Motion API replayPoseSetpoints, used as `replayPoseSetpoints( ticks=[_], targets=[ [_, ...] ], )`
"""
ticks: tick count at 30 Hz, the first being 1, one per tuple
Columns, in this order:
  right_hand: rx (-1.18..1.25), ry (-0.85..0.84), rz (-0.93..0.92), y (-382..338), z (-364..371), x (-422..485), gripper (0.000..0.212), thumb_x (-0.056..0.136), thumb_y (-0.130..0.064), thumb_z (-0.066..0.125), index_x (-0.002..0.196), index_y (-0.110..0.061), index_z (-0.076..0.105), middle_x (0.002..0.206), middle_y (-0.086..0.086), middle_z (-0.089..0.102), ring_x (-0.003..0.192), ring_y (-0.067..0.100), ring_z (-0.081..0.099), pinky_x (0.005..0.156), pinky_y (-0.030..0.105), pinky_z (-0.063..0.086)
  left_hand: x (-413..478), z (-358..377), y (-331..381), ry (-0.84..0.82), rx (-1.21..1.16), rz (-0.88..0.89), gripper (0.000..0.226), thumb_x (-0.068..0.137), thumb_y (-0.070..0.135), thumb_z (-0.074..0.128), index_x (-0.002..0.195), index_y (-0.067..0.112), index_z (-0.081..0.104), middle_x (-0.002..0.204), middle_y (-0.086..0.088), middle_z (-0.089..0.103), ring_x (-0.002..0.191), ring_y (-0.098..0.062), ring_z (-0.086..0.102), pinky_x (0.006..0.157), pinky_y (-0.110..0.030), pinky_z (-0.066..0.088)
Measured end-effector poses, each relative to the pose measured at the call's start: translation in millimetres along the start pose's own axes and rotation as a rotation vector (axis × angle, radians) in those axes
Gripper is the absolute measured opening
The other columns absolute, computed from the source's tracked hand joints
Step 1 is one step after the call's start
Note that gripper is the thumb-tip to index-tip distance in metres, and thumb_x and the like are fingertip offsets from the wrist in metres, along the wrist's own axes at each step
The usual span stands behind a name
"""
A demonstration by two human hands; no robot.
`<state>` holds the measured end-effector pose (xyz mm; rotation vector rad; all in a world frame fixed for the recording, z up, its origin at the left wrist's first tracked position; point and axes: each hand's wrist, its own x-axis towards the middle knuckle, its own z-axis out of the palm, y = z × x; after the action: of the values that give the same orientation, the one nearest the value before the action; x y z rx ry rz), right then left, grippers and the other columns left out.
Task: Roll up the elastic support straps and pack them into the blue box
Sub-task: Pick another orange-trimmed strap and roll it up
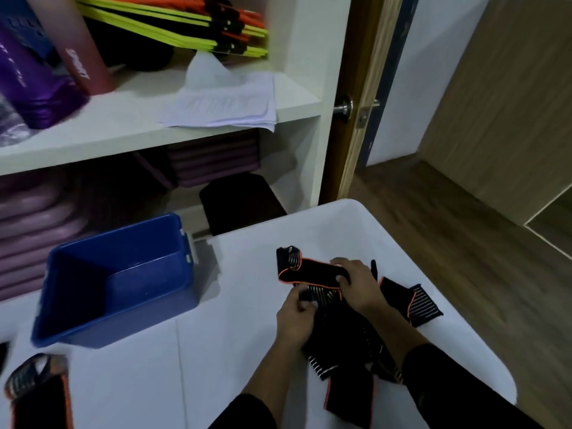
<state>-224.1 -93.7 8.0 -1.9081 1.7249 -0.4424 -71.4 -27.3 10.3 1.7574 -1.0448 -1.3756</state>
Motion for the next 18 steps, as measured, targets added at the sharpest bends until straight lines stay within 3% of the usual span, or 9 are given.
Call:
replayPoseSetpoints(
  ticks=[4, 8, 14, 18],
  targets=[
    [-0.049, -0.137, -0.036, 26.0, 7.8, 44.4, 0.045, 0.092, -0.014, 0.052, 0.136, -0.021, 0.047, 0.126, 0.014, 0.053, 0.121, 0.033, 0.044, 0.102, 0.037, 0.034, 39.2, 25.8, 7.1, 0.057, -0.015, -0.061, 0.043, 0.090, 0.020, 0.054, 0.129, 0.034, 0.045, 0.081, 0.013, 0.056, 0.082, -0.012, 0.059, 0.087, -0.035, 0.053],
    [-0.121, -0.250, -0.056, 38.3, 19.0, 68.7, 0.049, 0.092, -0.018, 0.052, 0.140, -0.024, 0.041, 0.133, 0.012, 0.050, 0.124, 0.032, 0.042, 0.106, 0.037, 0.032, 62.8, 40.4, 7.7, 0.075, 0.043, -0.107, 0.046, 0.092, 0.022, 0.052, 0.135, 0.031, 0.040, 0.112, -0.003, 0.062, 0.098, -0.020, 0.060, 0.089, -0.028, 0.049],
    [-0.140, -0.240, -0.063, 53.4, 25.9, 80.6, 0.048, 0.087, -0.019, 0.059, 0.133, -0.029, 0.051, 0.123, 0.014, 0.053, 0.117, 0.034, 0.046, 0.101, 0.039, 0.037, 79.5, 52.6, 9.8, 0.109, 0.044, -0.114, 0.048, 0.090, 0.019, 0.056, 0.135, 0.027, 0.043, 0.127, -0.004, 0.058, 0.113, -0.020, 0.055, 0.087, -0.020, 0.039],
    [-0.119, -0.247, -0.033, 50.2, 24.2, 82.2, 0.044, 0.083, -0.024, 0.064, 0.125, -0.035, 0.056, 0.115, 0.014, 0.054, 0.112, 0.031, 0.048, 0.099, 0.039, 0.040, 81.6, 55.0, 6.1, 0.186, 0.018, -0.099, 0.047, 0.085, 0.014, 0.062, 0.130, 0.021, 0.049, 0.127, -0.002, 0.055, 0.109, -0.014, 0.055, 0.085, -0.019, 0.038]
  ],
)
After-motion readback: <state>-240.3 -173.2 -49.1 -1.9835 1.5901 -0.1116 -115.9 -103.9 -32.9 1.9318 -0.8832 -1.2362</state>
